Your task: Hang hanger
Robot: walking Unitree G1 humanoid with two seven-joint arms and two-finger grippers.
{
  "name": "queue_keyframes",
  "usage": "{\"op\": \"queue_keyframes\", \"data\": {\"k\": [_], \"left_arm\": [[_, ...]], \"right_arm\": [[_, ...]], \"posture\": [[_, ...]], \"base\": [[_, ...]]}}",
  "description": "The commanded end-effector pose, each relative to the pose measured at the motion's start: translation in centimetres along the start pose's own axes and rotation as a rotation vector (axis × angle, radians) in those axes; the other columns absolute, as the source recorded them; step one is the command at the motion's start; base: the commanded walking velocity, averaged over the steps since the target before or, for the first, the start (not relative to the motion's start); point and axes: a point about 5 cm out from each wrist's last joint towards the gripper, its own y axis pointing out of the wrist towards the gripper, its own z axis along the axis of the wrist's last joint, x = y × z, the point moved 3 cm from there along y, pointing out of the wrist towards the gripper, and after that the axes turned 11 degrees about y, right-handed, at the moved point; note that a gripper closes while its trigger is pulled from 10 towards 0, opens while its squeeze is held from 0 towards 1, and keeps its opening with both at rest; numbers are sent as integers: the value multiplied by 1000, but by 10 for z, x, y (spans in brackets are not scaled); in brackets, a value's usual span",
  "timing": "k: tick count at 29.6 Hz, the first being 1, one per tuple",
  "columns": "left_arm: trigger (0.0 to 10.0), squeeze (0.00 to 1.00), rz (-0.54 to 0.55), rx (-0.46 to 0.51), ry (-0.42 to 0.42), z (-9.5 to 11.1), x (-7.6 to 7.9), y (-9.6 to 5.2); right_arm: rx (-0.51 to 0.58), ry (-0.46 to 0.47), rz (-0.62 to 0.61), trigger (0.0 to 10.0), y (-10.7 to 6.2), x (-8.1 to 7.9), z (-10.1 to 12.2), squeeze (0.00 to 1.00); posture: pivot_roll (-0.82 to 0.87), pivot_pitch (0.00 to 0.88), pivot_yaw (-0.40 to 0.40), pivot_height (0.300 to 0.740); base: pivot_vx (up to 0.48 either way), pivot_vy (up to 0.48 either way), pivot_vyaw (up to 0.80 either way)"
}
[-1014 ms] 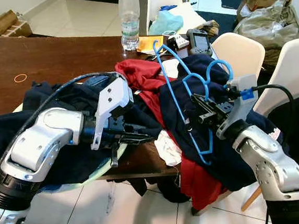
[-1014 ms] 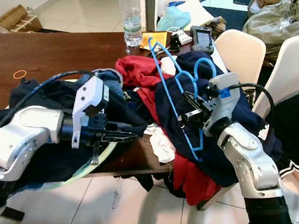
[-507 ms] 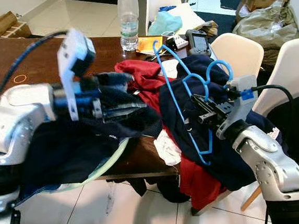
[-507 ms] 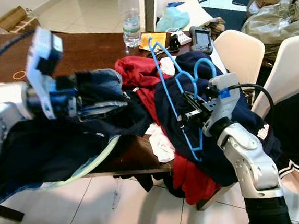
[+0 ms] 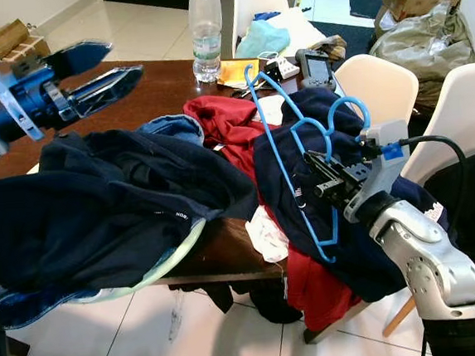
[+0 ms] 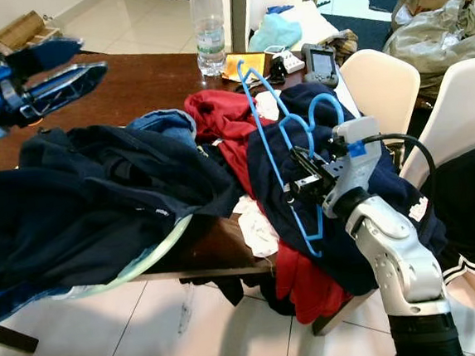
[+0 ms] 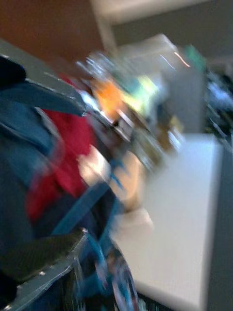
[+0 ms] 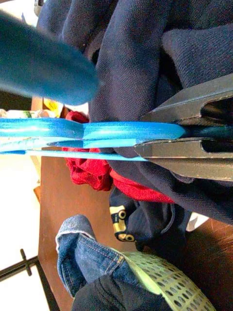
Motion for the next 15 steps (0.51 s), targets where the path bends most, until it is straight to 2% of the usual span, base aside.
{"op": "queue_keyframes", "data": {"k": [1, 2, 4, 5, 7, 9, 14, 15], "left_arm": [[10000, 706, 45, -74, -2, -14, -8, -9], [10000, 0, 49, -92, -42, -24, -9, -13], [10000, 0, 49, -92, -42, -24, -9, -13], [10000, 0, 37, -95, -86, -31, -8, -15], [10000, 0, 37, -95, -86, -31, -8, -15], [10000, 0, 21, -93, -158, -40, -7, -15], [10000, 0, 13, -98, -175, -43, -7, -15], [10000, 0, -4, -141, -170, -49, -7, -14]], "right_arm": [[-22, -1, -28, 10000, -3, 6, -7, 0], [-24, -3, -26, 10000, -2, 6, -7, 0], [-24, -3, -26, 10000, -2, 6, -7, 0], [-25, -5, -25, 10000, -2, 6, -7, 0], [-25, -5, -25, 10000, -2, 6, -7, 0], [-26, -10, -27, 10000, -2, 7, -6, 0], [-26, -12, -28, 10000, -2, 7, -6, 0], [-29, -15, -34, 10000, -3, 8, -6, 0]], "posture": [[73, 158, -43, 740], [74, 158, -44, 740], [74, 158, -44, 740], [72, 155, -45, 740], [72, 155, -45, 740], [66, 157, -45, 740], [66, 157, -45, 740], [62, 159, -42, 740]], "base": [[0, 0, 0], [0, 0, 0], [0, 0, 0], [0, 0, 0], [0, 0, 0], [0, 0, 0], [0, 0, 0], [0, 0, 0]]}}
